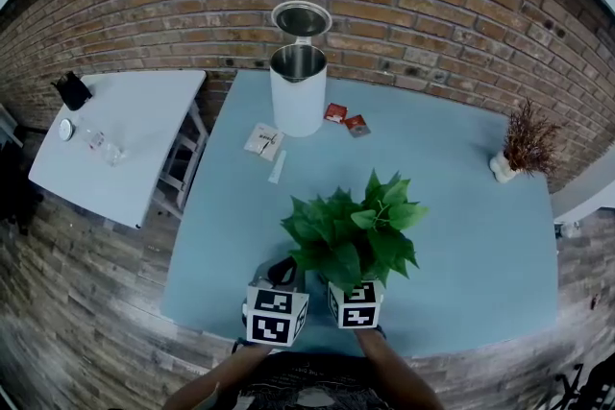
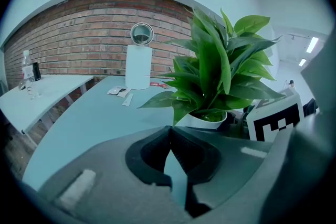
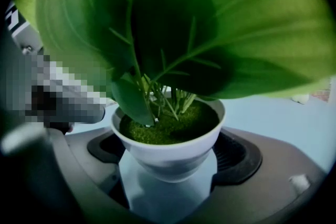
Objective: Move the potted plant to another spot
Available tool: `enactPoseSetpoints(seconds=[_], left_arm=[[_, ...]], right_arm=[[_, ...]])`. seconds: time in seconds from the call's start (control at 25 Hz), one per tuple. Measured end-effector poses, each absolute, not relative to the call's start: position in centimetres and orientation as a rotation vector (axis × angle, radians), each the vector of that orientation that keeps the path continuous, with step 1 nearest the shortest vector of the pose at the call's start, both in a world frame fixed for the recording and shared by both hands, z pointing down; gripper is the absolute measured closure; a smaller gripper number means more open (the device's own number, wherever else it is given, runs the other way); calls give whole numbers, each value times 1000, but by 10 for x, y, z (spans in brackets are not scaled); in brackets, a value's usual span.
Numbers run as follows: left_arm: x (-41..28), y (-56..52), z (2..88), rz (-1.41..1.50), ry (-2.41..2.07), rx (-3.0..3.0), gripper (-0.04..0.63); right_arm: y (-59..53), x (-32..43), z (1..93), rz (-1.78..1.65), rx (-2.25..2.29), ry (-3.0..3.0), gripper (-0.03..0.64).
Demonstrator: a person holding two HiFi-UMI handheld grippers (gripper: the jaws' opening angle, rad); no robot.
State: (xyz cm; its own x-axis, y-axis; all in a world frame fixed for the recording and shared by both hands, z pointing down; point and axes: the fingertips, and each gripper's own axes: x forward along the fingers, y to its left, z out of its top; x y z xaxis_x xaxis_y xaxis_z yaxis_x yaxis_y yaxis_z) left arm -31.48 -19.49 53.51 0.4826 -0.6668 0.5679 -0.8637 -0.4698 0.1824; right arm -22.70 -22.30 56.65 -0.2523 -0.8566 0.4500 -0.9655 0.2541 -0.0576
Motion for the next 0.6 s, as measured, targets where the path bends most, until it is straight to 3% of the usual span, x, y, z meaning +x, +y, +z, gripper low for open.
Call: enactPoseSetpoints(seconds=[0.6], left_arm=[[-323,-174,538,566,-1259,2272,597]], right_arm=[[-204,-239,566,514,1616,-2216,118]])
